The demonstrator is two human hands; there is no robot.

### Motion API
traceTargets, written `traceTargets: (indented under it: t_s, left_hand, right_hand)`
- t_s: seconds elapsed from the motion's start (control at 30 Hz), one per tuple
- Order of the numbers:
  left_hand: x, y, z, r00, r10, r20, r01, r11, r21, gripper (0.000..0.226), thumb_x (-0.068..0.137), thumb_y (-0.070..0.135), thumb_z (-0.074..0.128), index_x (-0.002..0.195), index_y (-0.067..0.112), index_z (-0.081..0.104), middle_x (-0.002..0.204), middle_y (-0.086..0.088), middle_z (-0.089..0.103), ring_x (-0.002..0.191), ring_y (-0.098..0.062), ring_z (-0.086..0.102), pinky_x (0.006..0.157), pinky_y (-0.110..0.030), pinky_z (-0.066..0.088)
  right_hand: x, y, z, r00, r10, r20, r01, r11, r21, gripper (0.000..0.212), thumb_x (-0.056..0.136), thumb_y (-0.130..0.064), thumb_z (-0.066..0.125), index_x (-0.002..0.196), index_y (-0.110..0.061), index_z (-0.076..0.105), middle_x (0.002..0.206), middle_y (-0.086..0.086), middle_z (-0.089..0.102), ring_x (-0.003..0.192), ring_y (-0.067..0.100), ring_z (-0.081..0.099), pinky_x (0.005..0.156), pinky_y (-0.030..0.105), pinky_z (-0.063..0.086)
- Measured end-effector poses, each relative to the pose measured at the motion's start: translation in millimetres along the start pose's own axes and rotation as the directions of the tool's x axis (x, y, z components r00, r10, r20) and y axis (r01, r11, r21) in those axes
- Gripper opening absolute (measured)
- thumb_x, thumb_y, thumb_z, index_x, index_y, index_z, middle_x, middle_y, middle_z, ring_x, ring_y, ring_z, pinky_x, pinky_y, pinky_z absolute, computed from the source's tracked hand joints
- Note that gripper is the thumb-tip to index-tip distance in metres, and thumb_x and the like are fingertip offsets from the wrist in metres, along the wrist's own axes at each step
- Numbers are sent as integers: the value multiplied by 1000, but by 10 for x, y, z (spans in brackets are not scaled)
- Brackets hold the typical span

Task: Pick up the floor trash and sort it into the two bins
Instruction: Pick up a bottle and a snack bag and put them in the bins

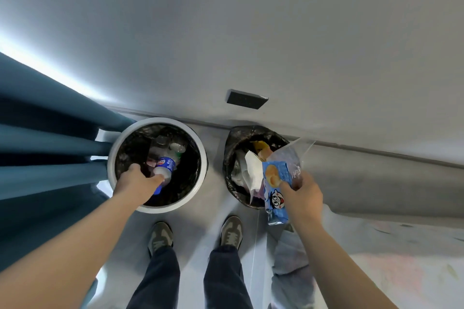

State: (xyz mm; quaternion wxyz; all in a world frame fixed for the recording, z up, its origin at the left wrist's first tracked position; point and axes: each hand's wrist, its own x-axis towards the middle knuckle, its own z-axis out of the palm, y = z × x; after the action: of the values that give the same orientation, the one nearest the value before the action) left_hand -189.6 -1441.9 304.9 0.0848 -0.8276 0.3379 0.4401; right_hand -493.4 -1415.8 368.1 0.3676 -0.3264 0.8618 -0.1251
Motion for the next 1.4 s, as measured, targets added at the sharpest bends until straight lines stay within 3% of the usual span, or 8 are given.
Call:
traceTargets:
  t_s: [0.1, 0.33, 0.7, 0.8, 0.87, 1.03, 1.23, 1.4]
  left_hand:
    - [31, 13, 155, 999, 13, 30, -13, 1000, 4, 59, 86, 35, 65, 133, 4, 47, 130, -17, 56, 118, -35, 52, 94, -36, 41]
    - [-109, 158, 491, 989, 99, 110, -106, 992, 62, 41, 88, 30, 61, 124, 11, 57, 120, -9, 63, 110, -28, 57, 84, -29, 42]
    - [-156, 742, 1241, 927, 276, 252, -288, 958, 11, 37, 89, 28, 59, 124, 14, 53, 122, -3, 60, 97, -18, 56, 77, -27, 44]
    - [-171, 944, 1470, 853, 463, 242, -501, 857, 123, 44, 90, 28, 58, 131, 16, 49, 129, -3, 54, 110, -21, 56, 89, -32, 47]
    - [-156, 1089, 1621, 734, 629, 256, -678, 695, 238, 51, 90, 27, 56, 138, 17, 43, 138, -2, 46, 120, -21, 50, 98, -31, 43]
    - [-64, 1400, 1956, 541, 726, 425, -824, 354, 443, 75, 91, 32, 54, 152, 20, 12, 161, 3, 9, 148, -25, 6, 117, -44, 25]
    - [70, 1348, 2096, 648, 593, 478, -741, 346, 576, 80, 90, 33, 55, 153, 19, 7, 161, 0, 9, 148, -32, 2, 115, -51, 24]
    - [128, 1226, 2079, 647, 595, 477, -740, 341, 580, 74, 92, 30, 51, 153, 20, 11, 161, -1, 7, 148, -31, 3, 114, -47, 25]
  right_hand:
    - [145, 132, 57, 1000, -2, 4, 2, 999, -43, 18, 87, -23, 65, 97, -12, 54, 84, 4, 62, 73, 19, 60, 50, 22, 40]
    - [396, 342, 126, 999, 1, -35, -5, 993, -122, 10, 90, -13, 58, 98, -8, 61, 90, 5, 67, 66, 13, 56, 47, 18, 35]
    - [821, 624, 194, 998, -26, -62, 18, 993, -118, 12, 89, -10, 55, 79, -11, 50, 69, -1, 55, 62, 17, 53, 47, 23, 34]
    - [963, 754, 201, 994, -20, -109, 7, 993, -120, 12, 89, -9, 54, 78, -7, 48, 68, 2, 53, 57, 16, 48, 46, 25, 32]
    - [1056, 857, 211, 993, -12, -121, 0, 995, -95, 13, 88, -8, 54, 77, -6, 48, 63, -1, 49, 54, 14, 43, 45, 24, 32]
    - [1225, 1055, 247, 985, -99, -139, 87, 992, -91, 14, 88, -11, 58, 78, -6, 50, 64, 4, 54, 54, 19, 45, 47, 23, 33]
    - [1313, 973, 262, 951, -258, -170, 247, 965, -84, 28, 85, -14, 60, 69, -25, 40, 54, -10, 41, 49, 8, 38, 47, 20, 29]
    - [1308, 866, 342, 867, -453, -209, 421, 889, -178, 27, 87, -13, 61, 75, -26, 41, 62, -9, 47, 53, 11, 38, 47, 21, 27]
